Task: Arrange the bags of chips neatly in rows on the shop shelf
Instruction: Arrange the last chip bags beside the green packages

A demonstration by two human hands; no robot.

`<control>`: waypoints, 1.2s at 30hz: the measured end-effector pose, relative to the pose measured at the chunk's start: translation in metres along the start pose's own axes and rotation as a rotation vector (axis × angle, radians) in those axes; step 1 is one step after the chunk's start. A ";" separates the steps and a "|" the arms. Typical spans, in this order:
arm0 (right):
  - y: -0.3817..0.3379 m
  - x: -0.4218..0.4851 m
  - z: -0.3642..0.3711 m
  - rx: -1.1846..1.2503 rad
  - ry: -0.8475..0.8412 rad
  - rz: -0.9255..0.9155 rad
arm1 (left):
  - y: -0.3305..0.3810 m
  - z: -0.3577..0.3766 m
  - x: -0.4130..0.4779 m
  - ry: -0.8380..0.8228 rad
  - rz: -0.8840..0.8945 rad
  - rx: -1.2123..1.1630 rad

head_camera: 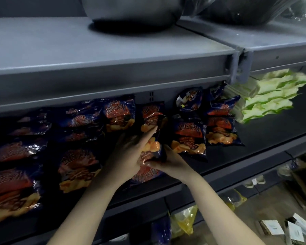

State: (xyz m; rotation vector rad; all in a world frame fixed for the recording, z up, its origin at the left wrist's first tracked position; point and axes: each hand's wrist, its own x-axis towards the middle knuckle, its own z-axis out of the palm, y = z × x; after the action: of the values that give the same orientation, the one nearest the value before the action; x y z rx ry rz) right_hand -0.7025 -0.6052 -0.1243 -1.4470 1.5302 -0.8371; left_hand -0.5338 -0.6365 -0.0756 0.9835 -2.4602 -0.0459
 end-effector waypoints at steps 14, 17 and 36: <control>-0.006 -0.011 -0.002 0.613 0.184 -0.087 | 0.004 0.034 -0.023 0.201 -0.669 -0.754; -0.031 -0.018 -0.026 0.408 0.371 -0.218 | -0.002 0.020 -0.017 0.114 -0.565 -0.632; -0.089 0.066 -0.071 -0.615 -0.216 -0.231 | -0.028 -0.015 0.040 0.303 -0.086 0.177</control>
State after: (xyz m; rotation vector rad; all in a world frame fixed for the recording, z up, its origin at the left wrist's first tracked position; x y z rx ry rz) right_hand -0.7273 -0.6860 -0.0231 -2.1123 1.5399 -0.3196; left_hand -0.5344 -0.6816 -0.0513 1.0833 -2.1709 0.2764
